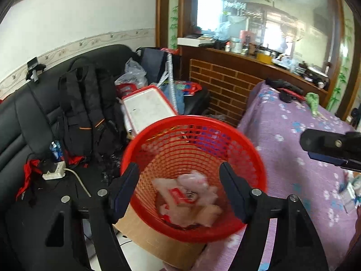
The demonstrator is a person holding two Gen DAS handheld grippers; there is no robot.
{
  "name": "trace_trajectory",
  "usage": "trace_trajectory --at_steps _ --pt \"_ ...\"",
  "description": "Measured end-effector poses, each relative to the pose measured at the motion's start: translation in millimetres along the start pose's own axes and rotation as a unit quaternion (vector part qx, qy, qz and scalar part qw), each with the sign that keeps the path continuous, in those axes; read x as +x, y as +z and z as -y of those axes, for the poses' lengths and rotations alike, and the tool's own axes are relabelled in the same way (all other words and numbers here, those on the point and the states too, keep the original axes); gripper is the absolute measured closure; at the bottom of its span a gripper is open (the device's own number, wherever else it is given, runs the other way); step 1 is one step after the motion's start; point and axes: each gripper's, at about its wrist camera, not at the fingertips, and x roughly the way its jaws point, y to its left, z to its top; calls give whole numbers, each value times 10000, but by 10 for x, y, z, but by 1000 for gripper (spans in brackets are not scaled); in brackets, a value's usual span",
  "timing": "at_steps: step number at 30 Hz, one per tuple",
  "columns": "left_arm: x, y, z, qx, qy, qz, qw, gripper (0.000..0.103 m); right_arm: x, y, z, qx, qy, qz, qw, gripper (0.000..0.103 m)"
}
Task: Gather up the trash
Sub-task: 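Carry both items over the red wastebasket and open both tools to drop them, then bring both tools back over the table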
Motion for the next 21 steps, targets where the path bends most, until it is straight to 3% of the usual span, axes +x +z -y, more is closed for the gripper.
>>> trace_trajectory --at_steps 6,13,21 --pt "-377 -65 515 370 -384 307 9981 29 -733 -352 187 -26 -267 411 9988 36" --pt "-627 -203 1256 938 -990 321 9901 28 -1546 -789 691 445 -570 782 9943 36" --pt "-744 -502 2218 1674 -1686 1 9714 28 -2610 -1386 1650 1358 -1449 1452 9693 36"
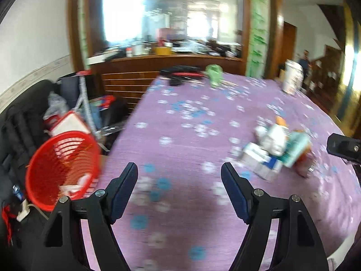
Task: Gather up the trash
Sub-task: 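Bring both tools back over the table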
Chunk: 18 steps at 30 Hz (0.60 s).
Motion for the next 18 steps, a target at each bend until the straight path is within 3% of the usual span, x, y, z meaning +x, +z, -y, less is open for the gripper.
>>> trace_trajectory --at_steps 6,12,18 --pt "117 -39 658 460 -336 -130 9983 28 -148 -103 871 924 -368 -21 9950 37" --pt "176 -147 1154 1020 -487 -229 9933 28 -56 -129 1114 1065 -362 -89 9936 40" --pt "214 -212 1252 1121 -506 -305 9919 28 135 -194 1134 1088 -386 -203 9931 42"
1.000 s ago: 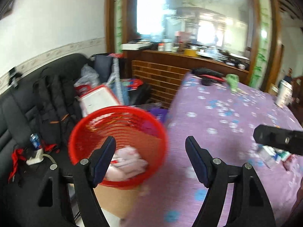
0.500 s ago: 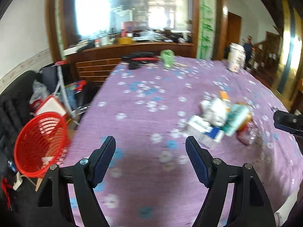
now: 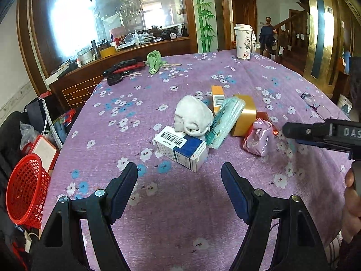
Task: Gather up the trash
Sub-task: 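Bring both tools back over the table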
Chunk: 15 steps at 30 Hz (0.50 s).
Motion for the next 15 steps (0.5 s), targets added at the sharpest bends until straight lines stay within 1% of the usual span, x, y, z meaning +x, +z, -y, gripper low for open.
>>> trace_trajectory --at_steps 6,7,8,9,12,13,15 --pt "-6 -24 -56 -27 -22 25 10000 28 335 44 -77 -113 -272 -80 9995 49" --pt "-16 -24 -66 -16 -38 42 10000 28 387 52 -81 -128 -366 -110 9992 51" --pt "-28 -6 -68 -7 -53 60 10000 28 447 59 -70 -115 -390 -162 9990 56" --pt "-40 3 -72 11 -77 82 9999 28 480 57 -57 -107 -344 -180 9992 56" --pt "-37 52 -33 145 -270 104 9995 28 443 40 -52 -226 -381 -27 9990 60" --pt "-22 77 -7 189 -334 98 9992 28 399 32 -40 -209 -357 54 9991 64" --pt "29 142 66 297 -392 82 9988 28 298 8 -22 -235 -298 181 9991 64"
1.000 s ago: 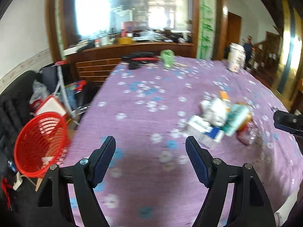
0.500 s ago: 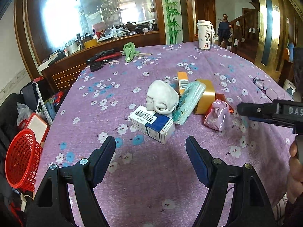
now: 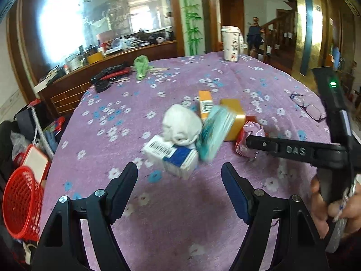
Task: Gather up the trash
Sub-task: 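Bring both tools back over the table, then grasp the teal tissue pack with the left tool while the right tool grasps the pink plastic bag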
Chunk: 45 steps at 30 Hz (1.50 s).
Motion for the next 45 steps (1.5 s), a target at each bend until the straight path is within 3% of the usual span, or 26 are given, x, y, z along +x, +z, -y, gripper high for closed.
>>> trace_trajectory --at_steps 11,16,26,29,33,37,43,45 --pt "344 108 413 527 -282 -213 9980 28 -527 -43 347 294 -205 509 9981 64" --pt "463 137 522 674 -489 -281 9961 28 -623 -45 414 389 -76 552 9977 64" --pt "832 195 662 872 -456 -603 9933 24 -709 -64 438 398 39 568 9976 64" --pt "849 179 680 793 -551 -634 9933 59 -719 -73 450 400 24 558 9976 64" --pt "786 176 642 582 -705 -621 9939 80 -749 -84 414 371 34 545 9978 64" --pt "708 135 643 415 -851 -608 9937 86 -814 -104 349 250 48 528 9983 64" --pt "705 125 749 394 -849 -631 9936 86 -968 -164 324 111 15 561 9984 64" --pt "740 151 807 385 -896 -683 9929 73 -1015 -190 355 132 0 583 9982 64"
